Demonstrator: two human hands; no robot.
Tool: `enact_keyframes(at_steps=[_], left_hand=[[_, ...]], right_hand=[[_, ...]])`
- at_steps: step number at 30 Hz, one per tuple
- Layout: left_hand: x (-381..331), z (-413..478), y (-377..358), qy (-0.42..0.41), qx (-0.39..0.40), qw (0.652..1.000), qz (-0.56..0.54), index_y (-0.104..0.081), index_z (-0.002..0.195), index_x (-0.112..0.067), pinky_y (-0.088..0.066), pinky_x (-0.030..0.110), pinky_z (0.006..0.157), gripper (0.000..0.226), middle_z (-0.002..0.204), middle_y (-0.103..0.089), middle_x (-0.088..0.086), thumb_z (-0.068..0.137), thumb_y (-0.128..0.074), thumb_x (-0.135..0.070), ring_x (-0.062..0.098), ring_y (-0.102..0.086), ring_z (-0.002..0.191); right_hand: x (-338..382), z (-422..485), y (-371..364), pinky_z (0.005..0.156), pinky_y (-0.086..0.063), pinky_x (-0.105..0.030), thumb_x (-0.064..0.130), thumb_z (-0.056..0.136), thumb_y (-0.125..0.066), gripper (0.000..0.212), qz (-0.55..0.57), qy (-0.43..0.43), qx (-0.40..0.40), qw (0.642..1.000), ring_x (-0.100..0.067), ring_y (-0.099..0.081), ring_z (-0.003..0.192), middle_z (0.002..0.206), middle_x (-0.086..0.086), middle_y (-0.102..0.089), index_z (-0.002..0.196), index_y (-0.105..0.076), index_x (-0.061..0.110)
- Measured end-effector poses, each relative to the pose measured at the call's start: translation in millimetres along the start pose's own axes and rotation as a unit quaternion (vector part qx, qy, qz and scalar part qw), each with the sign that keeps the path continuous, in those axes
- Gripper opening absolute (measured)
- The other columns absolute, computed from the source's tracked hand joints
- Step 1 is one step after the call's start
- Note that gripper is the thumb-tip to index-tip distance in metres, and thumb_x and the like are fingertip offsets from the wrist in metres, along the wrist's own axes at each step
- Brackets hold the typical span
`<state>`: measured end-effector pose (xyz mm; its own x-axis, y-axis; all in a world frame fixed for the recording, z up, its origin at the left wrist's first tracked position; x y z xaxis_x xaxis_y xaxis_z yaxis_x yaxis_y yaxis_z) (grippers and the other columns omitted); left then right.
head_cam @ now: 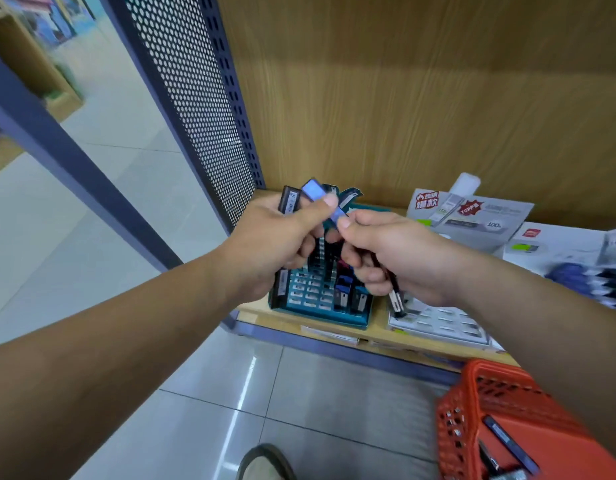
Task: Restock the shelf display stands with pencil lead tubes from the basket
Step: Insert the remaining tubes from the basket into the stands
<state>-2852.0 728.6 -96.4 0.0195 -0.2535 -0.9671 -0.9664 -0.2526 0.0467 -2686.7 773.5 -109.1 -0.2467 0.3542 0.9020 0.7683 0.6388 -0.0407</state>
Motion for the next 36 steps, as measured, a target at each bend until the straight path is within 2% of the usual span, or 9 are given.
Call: enact_keyframes(at_steps=[3, 6, 7, 11, 17, 24, 28, 33, 36], left_hand=[[-4, 2, 0, -0.004, -0.028, 1.0, -0.008, -0.058, 0.082, -0.014, -0.023, 0.023, 0.043, 0.02, 0.074, -0.049, 0.012, 0.098, -0.067, -0.024, 0.017, -0.041, 0.054], [-5, 5, 6, 0.014, -0.039, 0.999, 0.016, -0.055, 0.089, -0.014, -0.024, 0.024, 0.044, 0.01, 0.076, -0.057, 0.016, 0.095, -0.055, -0.021, 0.024, -0.05, 0.06], [-4, 4, 7, 0.022, -0.031, 0.999, 0.03, -0.055, 0.091, -0.013, -0.026, 0.024, 0.044, 0.009, 0.079, -0.065, 0.016, 0.096, -0.053, -0.019, 0.025, -0.056, 0.061], [5, -2, 11, 0.048, 0.03, 0.994, 0.097, -0.057, 0.101, -0.011, -0.026, 0.021, 0.044, 0.006, 0.083, -0.071, 0.013, 0.096, -0.054, -0.011, 0.021, -0.058, 0.054], [9, -4, 12, 0.085, 0.076, 0.989, 0.094, -0.053, 0.088, -0.014, -0.02, 0.022, 0.043, 0.022, 0.06, -0.044, 0.007, 0.097, -0.068, -0.027, 0.015, -0.036, 0.042], [-2, -10, 14, 0.097, 0.104, 0.99, 0.016, -0.061, 0.092, -0.012, -0.021, 0.018, 0.037, 0.015, 0.055, -0.059, -0.005, 0.099, -0.067, -0.023, 0.007, -0.038, 0.039], [-10, -13, 30, 0.069, 0.069, 0.995, 0.037, -0.06, 0.091, -0.01, -0.023, 0.017, 0.036, 0.019, 0.049, -0.056, -0.007, 0.1, -0.066, -0.025, 0.008, -0.039, 0.036], [-13, -17, 50, 0.018, 0.032, 0.998, 0.055, -0.065, 0.089, -0.01, -0.024, 0.023, 0.046, 0.026, 0.051, -0.053, 0.005, 0.097, -0.07, -0.035, 0.017, -0.037, 0.044], [-12, -22, 55, 0.013, 0.028, 0.999, 0.04, -0.068, 0.097, -0.008, -0.025, 0.023, 0.047, 0.026, 0.051, -0.056, 0.001, 0.098, -0.069, -0.033, 0.016, -0.037, 0.044]], right_hand=[[4, -3, -1, 0.046, -0.032, -0.027, 0.038, 0.109, -0.046, 0.04, 0.115, 0.002, -0.021, 0.993, -0.017, -0.05, 0.058, 0.086, -0.013, -0.061, 0.117, -0.062, 0.002], [4, -2, 12, 0.066, -0.049, -0.035, 0.042, 0.109, -0.043, 0.052, 0.152, 0.014, -0.093, 0.984, -0.025, -0.062, 0.076, 0.096, -0.016, -0.07, 0.107, -0.072, -0.001], [5, -2, 17, 0.071, -0.049, -0.038, 0.047, 0.107, -0.045, 0.053, 0.134, 0.021, -0.121, 0.983, -0.026, -0.06, 0.077, 0.093, -0.013, -0.07, 0.1, -0.076, 0.003], [9, -3, 27, 0.048, -0.023, -0.029, 0.055, 0.104, -0.049, 0.05, 0.127, 0.012, -0.205, 0.97, -0.016, -0.034, 0.05, 0.069, -0.001, -0.046, 0.079, -0.065, 0.015], [16, -5, 19, 0.042, -0.042, -0.03, 0.046, 0.106, -0.051, 0.04, 0.21, 0.029, -0.166, 0.963, -0.017, -0.039, 0.048, 0.069, -0.006, -0.045, 0.09, -0.057, 0.011], [20, 0, 9, 0.067, -0.063, -0.041, 0.029, 0.105, -0.059, 0.026, 0.246, 0.057, -0.131, 0.959, -0.018, -0.05, 0.053, 0.07, -0.011, -0.057, 0.096, -0.054, 0.005], [22, 0, 5, 0.071, -0.065, -0.042, 0.024, 0.096, -0.073, 0.028, 0.069, 0.075, -0.139, 0.985, -0.02, -0.061, 0.064, 0.094, -0.017, -0.061, 0.108, -0.065, 0.0], [31, -8, 0, 0.067, -0.055, -0.023, 0.019, 0.088, -0.081, 0.012, -0.192, 0.097, -0.06, 0.975, -0.01, -0.065, 0.07, 0.082, -0.007, -0.076, 0.1, -0.079, 0.017], [30, -9, -8, 0.071, -0.049, -0.028, 0.014, 0.089, -0.08, 0.005, -0.235, 0.111, -0.029, 0.965, -0.011, -0.06, 0.069, 0.077, -0.002, -0.074, 0.094, -0.08, 0.016]])
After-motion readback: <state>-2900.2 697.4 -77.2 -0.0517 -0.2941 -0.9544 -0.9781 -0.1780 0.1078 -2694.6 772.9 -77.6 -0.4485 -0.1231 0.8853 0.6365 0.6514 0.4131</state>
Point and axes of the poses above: each hand's wrist, its own z-axis towards the middle knuckle, its own y-axis out of the back of the hand, x = y × z, the point moved 1 cm from there along z, towards the middle knuckle
